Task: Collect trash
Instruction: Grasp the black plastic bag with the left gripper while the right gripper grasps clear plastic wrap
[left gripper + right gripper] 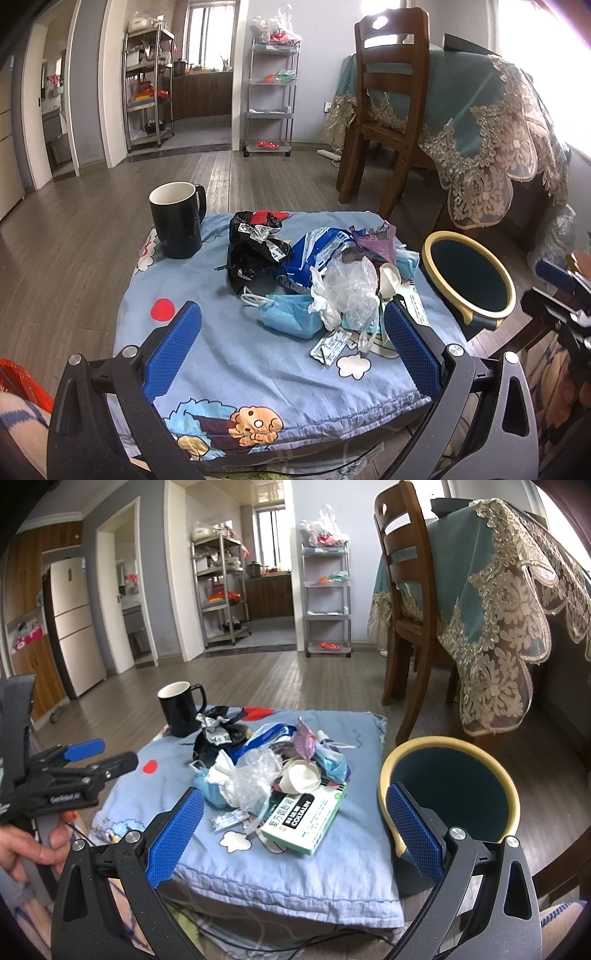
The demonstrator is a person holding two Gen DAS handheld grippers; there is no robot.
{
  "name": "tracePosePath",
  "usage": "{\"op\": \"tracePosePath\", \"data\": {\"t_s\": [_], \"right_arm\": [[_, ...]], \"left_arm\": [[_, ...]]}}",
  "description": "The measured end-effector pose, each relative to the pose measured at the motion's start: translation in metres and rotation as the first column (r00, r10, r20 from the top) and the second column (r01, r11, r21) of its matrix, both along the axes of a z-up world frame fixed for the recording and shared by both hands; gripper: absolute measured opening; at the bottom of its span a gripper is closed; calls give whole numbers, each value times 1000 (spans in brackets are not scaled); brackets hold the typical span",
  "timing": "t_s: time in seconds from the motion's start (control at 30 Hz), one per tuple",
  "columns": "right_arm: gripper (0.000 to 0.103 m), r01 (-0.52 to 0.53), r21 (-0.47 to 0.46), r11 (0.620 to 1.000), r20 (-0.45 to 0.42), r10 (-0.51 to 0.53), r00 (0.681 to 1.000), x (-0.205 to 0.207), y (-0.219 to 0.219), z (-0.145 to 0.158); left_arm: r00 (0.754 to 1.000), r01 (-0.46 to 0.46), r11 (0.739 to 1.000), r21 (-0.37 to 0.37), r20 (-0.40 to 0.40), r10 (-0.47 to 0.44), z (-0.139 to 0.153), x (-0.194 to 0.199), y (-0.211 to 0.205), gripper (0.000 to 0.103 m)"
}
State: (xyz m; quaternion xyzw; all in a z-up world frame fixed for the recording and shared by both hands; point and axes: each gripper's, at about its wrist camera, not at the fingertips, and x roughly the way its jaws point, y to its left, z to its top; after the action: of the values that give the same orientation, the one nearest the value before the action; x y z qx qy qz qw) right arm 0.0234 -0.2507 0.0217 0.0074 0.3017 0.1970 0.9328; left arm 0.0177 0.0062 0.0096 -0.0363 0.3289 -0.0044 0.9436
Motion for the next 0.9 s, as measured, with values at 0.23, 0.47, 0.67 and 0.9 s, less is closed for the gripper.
{"op": "tracePosePath", "data": {"t_s": [0.23,0.47,0.67,0.9], "right_arm": [[98,-9,-9,1000,-23,9,1000,10,1,2],[98,-58,-39,998,-25,57,998,35,8,9],[98,-100,-27,995,-83,98,992,69,11,8],[98,-109,7,994,-148,109,983,104,20,-6]], "left_arm": [[999,4,1000,14,-39,-3,7,27,12,95],[994,11,1000,-15,-111,-12,11,67,31,85],[985,34,999,-38,-169,-40,8,114,50,73],[967,25,995,-101,-250,-50,-22,170,63,69]]}}
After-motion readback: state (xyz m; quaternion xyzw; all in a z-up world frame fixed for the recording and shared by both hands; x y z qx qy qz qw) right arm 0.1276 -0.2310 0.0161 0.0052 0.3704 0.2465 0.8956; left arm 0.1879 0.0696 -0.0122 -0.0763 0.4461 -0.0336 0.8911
